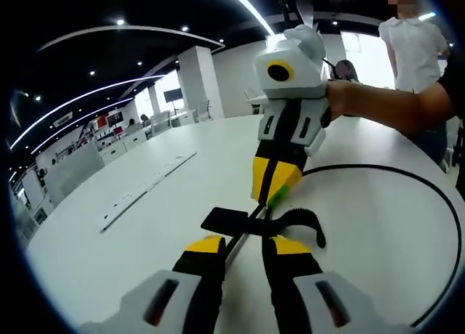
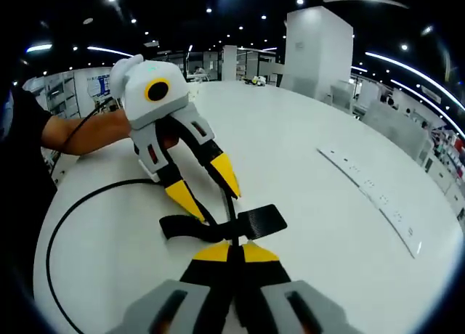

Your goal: Find the charging cable on the desk, coil it up and secure with Velcro.

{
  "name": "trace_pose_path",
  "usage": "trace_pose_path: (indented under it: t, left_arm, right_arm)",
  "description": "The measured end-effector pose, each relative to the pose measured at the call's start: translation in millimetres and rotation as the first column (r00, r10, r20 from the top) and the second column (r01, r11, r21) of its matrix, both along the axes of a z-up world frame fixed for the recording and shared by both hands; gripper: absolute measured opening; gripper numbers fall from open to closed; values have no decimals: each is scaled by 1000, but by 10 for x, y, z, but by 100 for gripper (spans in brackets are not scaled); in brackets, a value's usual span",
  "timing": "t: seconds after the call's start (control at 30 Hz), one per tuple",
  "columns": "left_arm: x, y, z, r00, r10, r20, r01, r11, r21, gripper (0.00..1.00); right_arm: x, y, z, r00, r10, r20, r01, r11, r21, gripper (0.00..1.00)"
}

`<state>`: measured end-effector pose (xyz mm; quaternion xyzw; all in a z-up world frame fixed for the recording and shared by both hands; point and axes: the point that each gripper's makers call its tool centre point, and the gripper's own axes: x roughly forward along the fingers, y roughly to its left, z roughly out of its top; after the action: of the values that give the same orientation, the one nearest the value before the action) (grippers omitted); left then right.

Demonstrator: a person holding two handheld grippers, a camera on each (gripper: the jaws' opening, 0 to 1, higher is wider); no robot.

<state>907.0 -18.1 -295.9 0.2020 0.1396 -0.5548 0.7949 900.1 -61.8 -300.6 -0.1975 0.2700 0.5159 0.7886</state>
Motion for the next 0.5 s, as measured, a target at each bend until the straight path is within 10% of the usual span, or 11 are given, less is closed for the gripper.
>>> trace_pose_path:
  t: [0.5]
  left_arm:
    - [-62, -11, -3, 1000, 15, 22, -14, 1000, -15, 16]
  right_arm:
    - [-41, 12, -25, 996, -85, -27, 87, 993, 83, 9]
